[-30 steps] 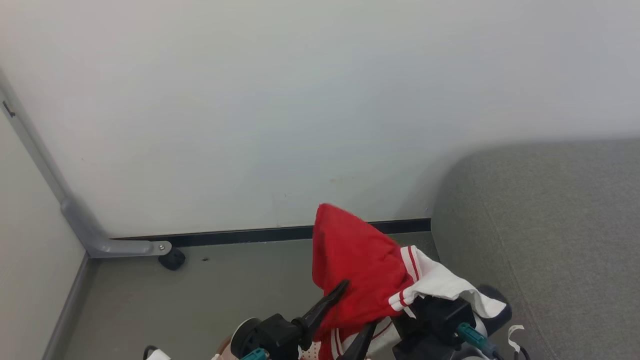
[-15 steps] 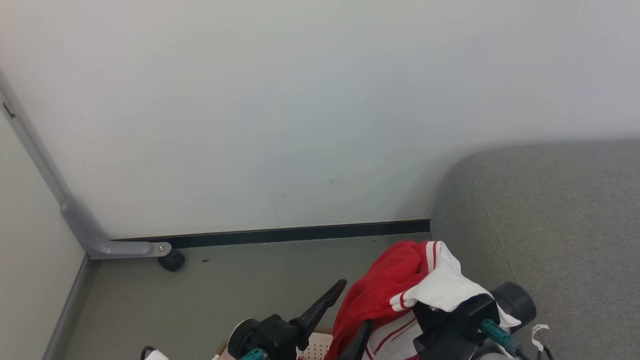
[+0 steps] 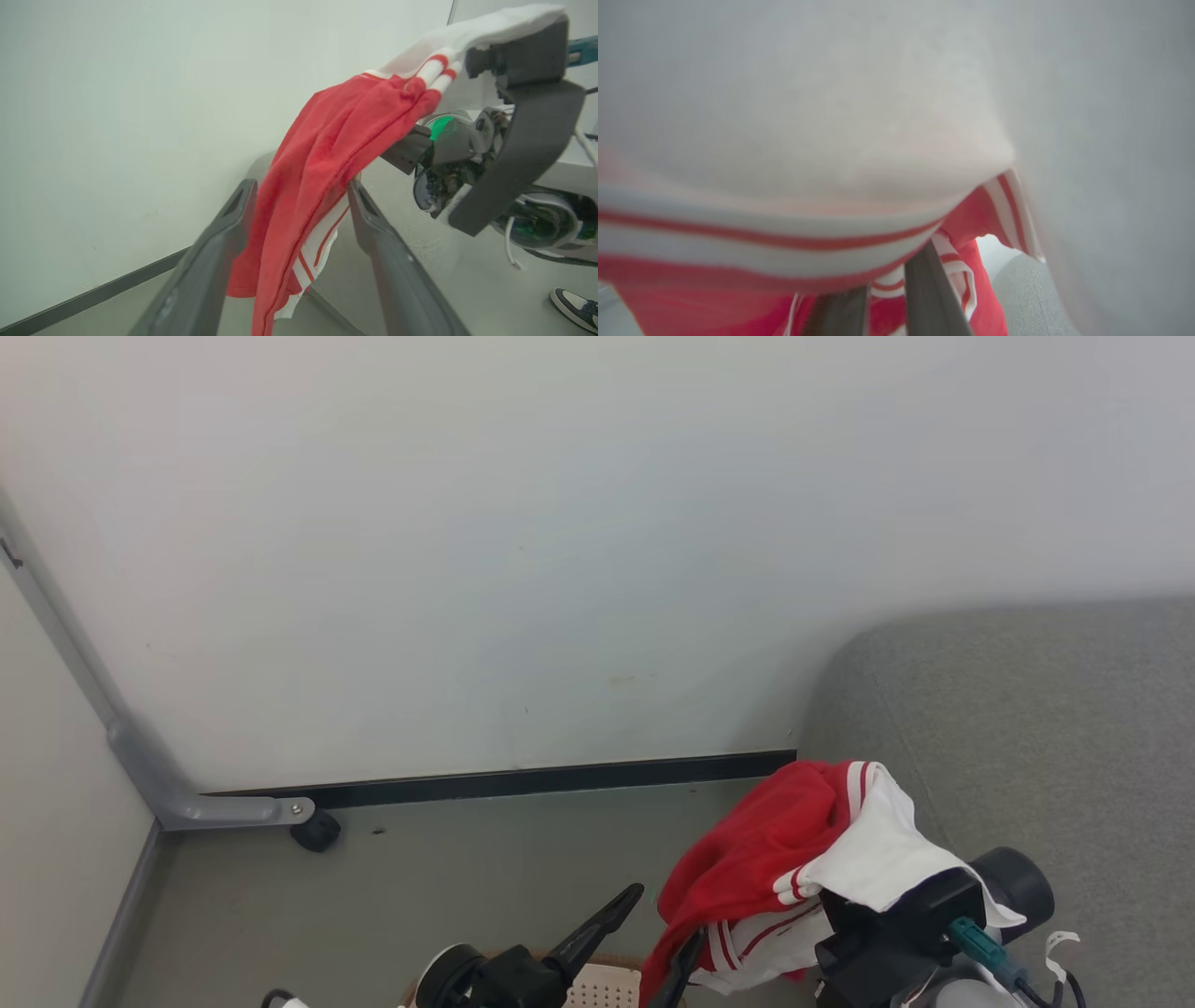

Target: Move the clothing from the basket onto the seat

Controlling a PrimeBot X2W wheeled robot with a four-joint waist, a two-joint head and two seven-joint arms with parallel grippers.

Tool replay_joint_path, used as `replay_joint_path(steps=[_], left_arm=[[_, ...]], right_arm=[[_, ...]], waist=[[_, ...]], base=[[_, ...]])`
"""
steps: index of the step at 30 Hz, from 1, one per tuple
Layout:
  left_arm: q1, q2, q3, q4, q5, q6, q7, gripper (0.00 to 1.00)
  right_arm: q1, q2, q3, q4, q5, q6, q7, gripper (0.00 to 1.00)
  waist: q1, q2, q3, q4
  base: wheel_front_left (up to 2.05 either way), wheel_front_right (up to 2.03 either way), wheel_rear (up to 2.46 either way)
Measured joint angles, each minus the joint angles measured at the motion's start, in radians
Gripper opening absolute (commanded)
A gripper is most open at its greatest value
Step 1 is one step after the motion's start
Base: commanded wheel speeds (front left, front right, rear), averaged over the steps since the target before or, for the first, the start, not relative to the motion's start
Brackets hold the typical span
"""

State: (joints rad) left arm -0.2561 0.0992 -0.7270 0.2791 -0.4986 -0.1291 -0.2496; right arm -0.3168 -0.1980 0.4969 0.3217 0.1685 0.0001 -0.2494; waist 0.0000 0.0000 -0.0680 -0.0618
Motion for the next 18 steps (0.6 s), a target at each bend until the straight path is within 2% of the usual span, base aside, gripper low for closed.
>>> replay_joint_path(steps=[18], left_arm=[[0.041,0.054,-0.020,0.055,0.044,-0.003,0.000,1.00]], right_arm=[[0.024,-0.043,-0.083,-0.085,-0.001,0.000,0.000,0.00]], waist=[[0.0000,0.0000,-0.005,-0.001]], base=[[0.00,0.00,0.00]])
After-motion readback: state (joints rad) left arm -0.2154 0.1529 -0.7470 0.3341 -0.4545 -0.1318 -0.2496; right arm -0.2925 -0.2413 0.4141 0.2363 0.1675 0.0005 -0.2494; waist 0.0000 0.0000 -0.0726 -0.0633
